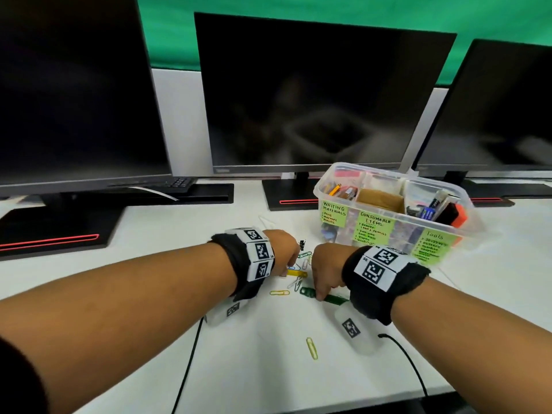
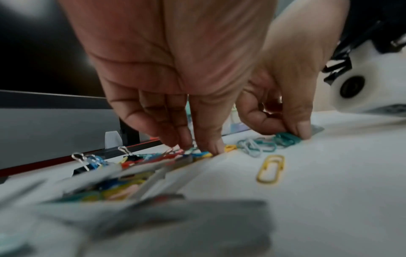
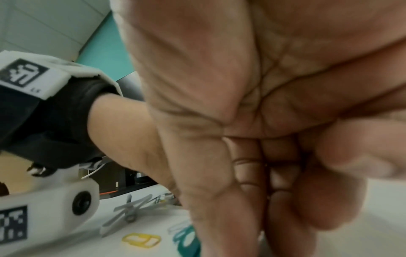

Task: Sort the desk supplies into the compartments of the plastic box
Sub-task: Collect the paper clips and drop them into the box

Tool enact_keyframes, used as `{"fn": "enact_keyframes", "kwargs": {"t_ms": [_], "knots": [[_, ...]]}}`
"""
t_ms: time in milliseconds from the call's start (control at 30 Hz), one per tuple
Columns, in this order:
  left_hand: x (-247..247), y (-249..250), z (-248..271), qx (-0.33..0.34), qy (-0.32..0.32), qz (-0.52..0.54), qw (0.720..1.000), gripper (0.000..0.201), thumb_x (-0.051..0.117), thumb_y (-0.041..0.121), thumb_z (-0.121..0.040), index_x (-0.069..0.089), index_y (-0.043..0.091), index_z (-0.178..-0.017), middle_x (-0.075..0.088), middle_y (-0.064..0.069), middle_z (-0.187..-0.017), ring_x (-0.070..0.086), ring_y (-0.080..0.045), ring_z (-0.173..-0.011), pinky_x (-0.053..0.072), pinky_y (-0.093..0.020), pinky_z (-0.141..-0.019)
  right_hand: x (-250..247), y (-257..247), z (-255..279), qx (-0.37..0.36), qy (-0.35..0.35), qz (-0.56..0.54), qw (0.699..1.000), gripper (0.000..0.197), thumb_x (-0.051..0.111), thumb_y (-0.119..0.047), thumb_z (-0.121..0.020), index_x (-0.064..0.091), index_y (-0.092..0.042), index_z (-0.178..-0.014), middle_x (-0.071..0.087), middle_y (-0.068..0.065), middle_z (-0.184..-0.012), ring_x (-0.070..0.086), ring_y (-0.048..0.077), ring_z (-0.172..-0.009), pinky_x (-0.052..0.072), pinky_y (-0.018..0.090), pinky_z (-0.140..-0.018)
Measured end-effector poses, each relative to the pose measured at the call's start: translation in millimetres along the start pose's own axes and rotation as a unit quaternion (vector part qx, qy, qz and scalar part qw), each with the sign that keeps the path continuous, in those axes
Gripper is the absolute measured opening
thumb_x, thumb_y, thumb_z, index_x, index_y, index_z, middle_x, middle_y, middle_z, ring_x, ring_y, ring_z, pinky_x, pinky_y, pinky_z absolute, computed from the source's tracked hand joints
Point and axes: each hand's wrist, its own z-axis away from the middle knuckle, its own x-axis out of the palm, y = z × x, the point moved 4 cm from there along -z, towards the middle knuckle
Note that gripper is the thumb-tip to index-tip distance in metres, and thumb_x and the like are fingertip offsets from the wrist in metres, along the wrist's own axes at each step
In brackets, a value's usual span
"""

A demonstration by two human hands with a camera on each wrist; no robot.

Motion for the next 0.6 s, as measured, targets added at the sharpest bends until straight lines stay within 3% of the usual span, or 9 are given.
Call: {"fn": "enact_keyframes", "kwargs": {"t_ms": [100, 200, 267, 333, 400, 500, 600], "knots": [[3, 1, -3, 0.003, 0.002, 0.001, 1.000, 0.028, 0.061, 0.019, -0.090, 0.062, 0.013, -0.117, 0.061, -0.005, -0.122, 0.056, -0.024, -0.114, 0.044, -0.028, -0.088, -4, 2, 1, -0.004, 0.026, 0.000, 1.000, 0.034, 0.072, -0.020, -0.078, 0.070, 0.000, -0.105, 0.060, 0.006, -0.082, 0.054, 0.018, -0.074, 0.040, 0.021, -0.051], [7, 0, -4, -0.002, 0.010, 0.009, 1.000, 0.026, 0.055, 0.018, -0.092, 0.062, 0.011, -0.117, 0.063, -0.006, -0.121, 0.057, -0.025, -0.112, 0.044, -0.028, -0.083, -13, 7, -2, 0.000, 0.081, -0.023, 0.996, 0.022, 0.064, -0.012, -0.079, 0.073, 0.001, -0.094, 0.061, 0.005, -0.070, 0.054, 0.019, -0.063, 0.041, 0.020, -0.049], [11, 0, -4, -0.004, 0.009, 0.009, 1.000, 0.027, 0.051, 0.017, -0.094, 0.060, 0.010, -0.119, 0.063, -0.007, -0.121, 0.057, -0.023, -0.106, 0.042, -0.025, -0.073, -18, 11, -8, 0.009, 0.098, -0.065, 0.993, 0.018, 0.061, -0.005, -0.080, 0.073, 0.002, -0.091, 0.066, 0.007, -0.068, 0.058, 0.019, -0.060, 0.053, 0.025, -0.058], [12, -1, -5, -0.004, 0.007, 0.013, 1.000, 0.027, 0.049, 0.017, -0.095, 0.058, 0.010, -0.120, 0.062, -0.006, -0.122, 0.056, -0.023, -0.107, 0.043, -0.025, -0.076, -19, 12, -12, 0.013, 0.094, -0.099, 0.991, 0.021, 0.061, 0.000, -0.083, 0.070, 0.004, -0.101, 0.074, 0.013, -0.088, 0.065, 0.024, -0.073, 0.059, 0.036, -0.079], [11, -3, -7, -0.006, 0.015, 0.037, 0.999, 0.027, 0.047, 0.014, -0.095, 0.058, 0.011, -0.119, 0.062, -0.005, -0.122, 0.056, -0.024, -0.113, 0.041, -0.027, -0.081, -21, 10, -14, 0.007, 0.120, -0.111, 0.987, 0.032, 0.064, 0.002, -0.081, 0.064, 0.001, -0.113, 0.071, 0.016, -0.105, 0.067, 0.028, -0.091, 0.056, 0.037, -0.086], [6, -10, -7, -0.017, 0.033, 0.081, 0.996, 0.026, 0.046, 0.012, -0.094, 0.060, 0.010, -0.116, 0.063, -0.005, -0.120, 0.057, -0.023, -0.112, 0.039, -0.025, -0.080, -22, 8, -13, -0.007, 0.157, -0.091, 0.983, 0.035, 0.062, -0.007, -0.084, 0.059, -0.003, -0.119, 0.063, 0.014, -0.118, 0.059, 0.029, -0.109, 0.048, 0.031, -0.081], [-4, -26, -3, -0.042, 0.072, 0.115, 0.990, 0.023, 0.051, 0.015, -0.092, 0.063, 0.013, -0.111, 0.064, -0.005, -0.117, 0.057, -0.022, -0.110, 0.043, -0.027, -0.089, -22, 1, -15, -0.035, 0.162, -0.108, 0.980, 0.029, 0.062, -0.019, -0.086, 0.066, -0.002, -0.109, 0.067, 0.014, -0.110, 0.060, 0.024, -0.091, 0.046, 0.028, -0.074]]}}
